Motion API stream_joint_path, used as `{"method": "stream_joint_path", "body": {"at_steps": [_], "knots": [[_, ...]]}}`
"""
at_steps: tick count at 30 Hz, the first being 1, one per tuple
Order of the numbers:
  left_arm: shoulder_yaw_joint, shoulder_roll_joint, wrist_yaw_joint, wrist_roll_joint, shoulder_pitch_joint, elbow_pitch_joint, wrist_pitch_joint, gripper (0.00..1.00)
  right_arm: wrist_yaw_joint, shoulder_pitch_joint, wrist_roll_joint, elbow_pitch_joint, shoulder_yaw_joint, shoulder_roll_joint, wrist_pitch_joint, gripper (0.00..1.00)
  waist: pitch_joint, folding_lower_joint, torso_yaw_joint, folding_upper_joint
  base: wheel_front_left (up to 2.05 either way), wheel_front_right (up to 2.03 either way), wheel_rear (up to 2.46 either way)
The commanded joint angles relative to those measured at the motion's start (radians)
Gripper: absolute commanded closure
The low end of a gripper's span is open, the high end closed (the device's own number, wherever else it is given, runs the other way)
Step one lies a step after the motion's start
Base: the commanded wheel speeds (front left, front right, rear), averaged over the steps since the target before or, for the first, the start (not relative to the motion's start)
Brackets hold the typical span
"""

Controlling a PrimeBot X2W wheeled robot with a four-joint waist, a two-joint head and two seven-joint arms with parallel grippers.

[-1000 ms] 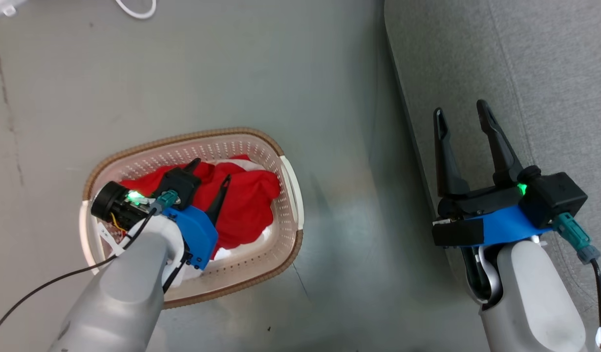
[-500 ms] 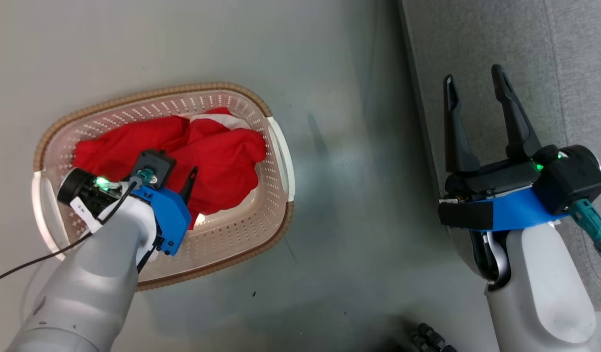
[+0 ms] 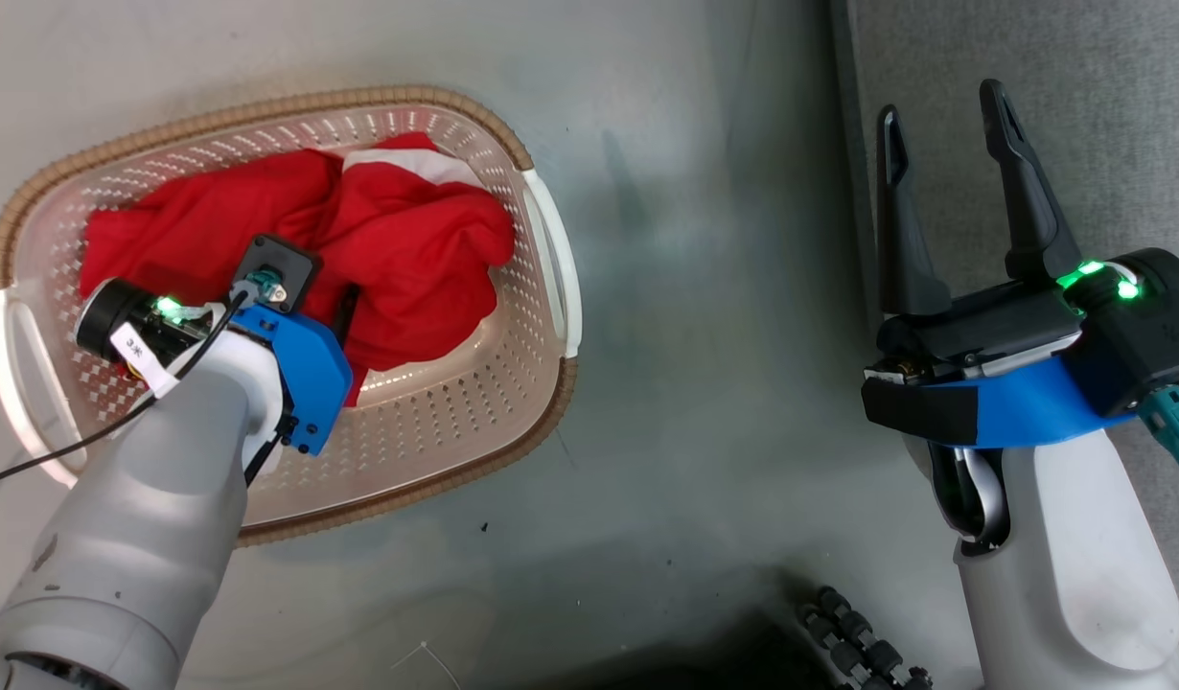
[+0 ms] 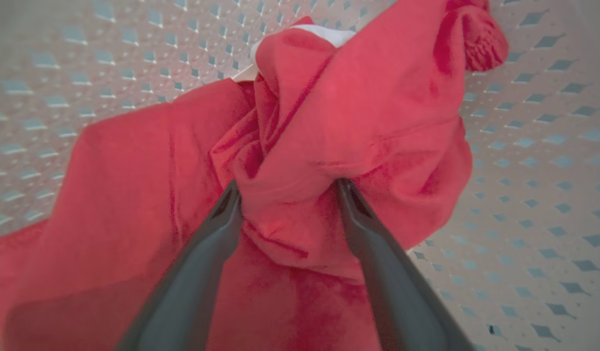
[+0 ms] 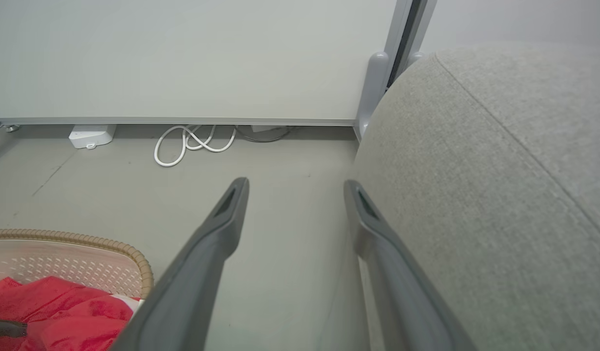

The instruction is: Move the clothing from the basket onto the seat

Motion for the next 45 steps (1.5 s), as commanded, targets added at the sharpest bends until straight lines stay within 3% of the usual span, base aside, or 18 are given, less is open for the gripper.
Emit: {"method": "stream_joint_path", "body": {"at_steps": [1, 11, 12, 13, 27, 45], "knots": [[-0.009, 0.006, -0.001, -0.007, -0.016, 0.003, 0.007, 0.0, -0.001, -0.014, -0.004, -0.007, 0.002, -0.001, -0.005, 0.0, 0.015, -0.0001, -0.003, 0.0, 0.0, 0.0, 0.0], [-0.093, 0.005, -0.001, -0.039, -0.054, 0.007, 0.004, 0.0, -0.001, -0.004, 0.007, -0.018, 0.004, -0.001, -0.005, 0.0, 0.043, -0.0001, -0.009, 0.0, 0.0, 0.0, 0.0], [-0.102, 0.004, -0.001, -0.041, -0.054, 0.007, 0.005, 0.63, -0.001, -0.004, 0.008, -0.017, 0.003, -0.001, -0.005, 0.0, 0.042, -0.0001, -0.008, 0.0, 0.0, 0.0, 0.0], [-0.112, 0.004, -0.001, -0.044, -0.055, 0.007, 0.007, 1.0, -0.001, -0.003, 0.008, -0.017, 0.003, -0.001, -0.005, 0.0, 0.041, -0.0001, -0.008, 0.0, 0.0, 0.0, 0.0], [-0.204, -0.022, -0.001, -0.126, -0.024, -0.013, -0.039, 1.0, -0.001, 0.005, 0.005, 0.005, -0.006, -0.001, -0.005, 0.0, -0.017, -0.0001, 0.023, 0.0, 0.0, 0.0, 0.0], [-0.291, -0.072, -0.002, -0.231, 0.056, -0.097, -0.115, 1.0, -0.001, 0.028, 0.014, 0.07, -0.008, -0.023, -0.005, 0.0, -0.198, -0.0001, 0.103, 0.0, 0.0, 0.0, 0.0]]}}
